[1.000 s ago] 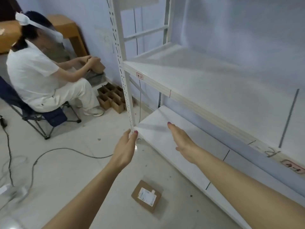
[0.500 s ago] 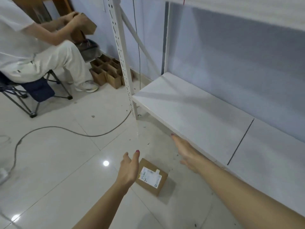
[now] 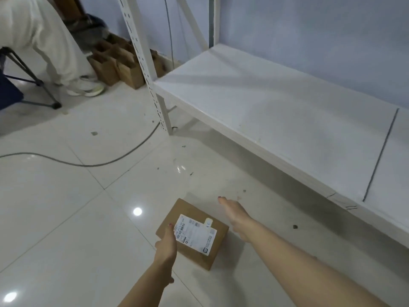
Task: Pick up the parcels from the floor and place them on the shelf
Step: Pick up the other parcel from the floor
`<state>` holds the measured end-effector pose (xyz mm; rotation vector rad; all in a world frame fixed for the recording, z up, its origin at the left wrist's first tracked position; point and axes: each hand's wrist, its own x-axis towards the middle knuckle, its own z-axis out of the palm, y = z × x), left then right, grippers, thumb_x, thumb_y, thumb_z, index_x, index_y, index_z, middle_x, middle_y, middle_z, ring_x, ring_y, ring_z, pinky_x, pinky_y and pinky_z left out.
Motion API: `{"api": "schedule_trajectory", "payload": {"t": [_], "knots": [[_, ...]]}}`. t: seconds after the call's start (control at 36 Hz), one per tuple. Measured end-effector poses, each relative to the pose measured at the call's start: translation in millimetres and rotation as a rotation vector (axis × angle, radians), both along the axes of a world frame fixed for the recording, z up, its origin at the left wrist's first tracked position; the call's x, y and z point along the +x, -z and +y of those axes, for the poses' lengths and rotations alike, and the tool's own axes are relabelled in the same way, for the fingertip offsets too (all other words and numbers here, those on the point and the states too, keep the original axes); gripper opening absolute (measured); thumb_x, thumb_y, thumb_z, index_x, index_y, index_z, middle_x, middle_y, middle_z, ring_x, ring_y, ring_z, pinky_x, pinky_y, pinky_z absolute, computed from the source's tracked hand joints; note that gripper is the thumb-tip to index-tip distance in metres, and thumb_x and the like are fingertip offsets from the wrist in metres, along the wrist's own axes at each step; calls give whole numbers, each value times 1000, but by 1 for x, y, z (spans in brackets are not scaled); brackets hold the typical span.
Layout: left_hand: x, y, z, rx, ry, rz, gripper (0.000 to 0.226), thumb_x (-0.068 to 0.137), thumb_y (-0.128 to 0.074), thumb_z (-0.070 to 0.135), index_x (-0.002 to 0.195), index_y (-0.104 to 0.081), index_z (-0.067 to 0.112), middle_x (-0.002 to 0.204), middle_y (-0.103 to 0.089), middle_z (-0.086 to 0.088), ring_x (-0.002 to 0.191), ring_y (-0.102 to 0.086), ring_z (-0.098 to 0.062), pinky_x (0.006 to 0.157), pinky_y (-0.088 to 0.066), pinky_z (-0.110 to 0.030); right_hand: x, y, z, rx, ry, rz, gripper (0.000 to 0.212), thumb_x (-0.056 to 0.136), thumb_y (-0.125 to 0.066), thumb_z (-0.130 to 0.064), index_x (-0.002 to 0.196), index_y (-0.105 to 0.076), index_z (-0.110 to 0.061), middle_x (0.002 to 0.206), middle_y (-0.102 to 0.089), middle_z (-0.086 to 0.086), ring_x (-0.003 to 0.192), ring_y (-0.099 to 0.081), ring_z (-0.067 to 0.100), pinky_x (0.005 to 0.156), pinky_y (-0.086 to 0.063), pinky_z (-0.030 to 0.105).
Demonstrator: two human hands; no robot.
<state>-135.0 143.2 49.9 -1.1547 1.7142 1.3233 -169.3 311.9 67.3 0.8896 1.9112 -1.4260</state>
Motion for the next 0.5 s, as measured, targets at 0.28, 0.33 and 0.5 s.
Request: {"api": "schedule_trajectory", "payload": {"t": [0.28, 0.33, 0.5], "knots": [[-15, 75, 15, 65, -82, -71, 77, 92, -26, 64, 154, -21, 19, 160, -23, -12, 143, -27, -41, 108, -26, -68, -10, 97, 2, 118, -128, -43, 54, 99, -26, -33, 131, -52, 3, 139, -52, 23, 126, -49, 33, 100, -38, 33], [-17, 82, 17, 55, -89, -72, 78, 92, -27, 65, 154, -19, 18, 160, -25, -12, 142, -29, -41, 107, -28, -68, -9, 107, 1, 117, -152, -53, 52, 99, -24, -31, 127, -54, 1, 139, -53, 22, 123, -51, 31, 99, -38, 33], [-25, 93, 19, 75, -91, -45, 69, 94, -29, 59, 151, -23, 22, 155, -34, -13, 138, -35, -42, 102, -31, -71, -5, 119, -3, 63, -157, -108, 39, 97, -23, -27, 107, -57, -12, 120, -58, 13, 114, -52, 26, 92, -39, 33]]}}
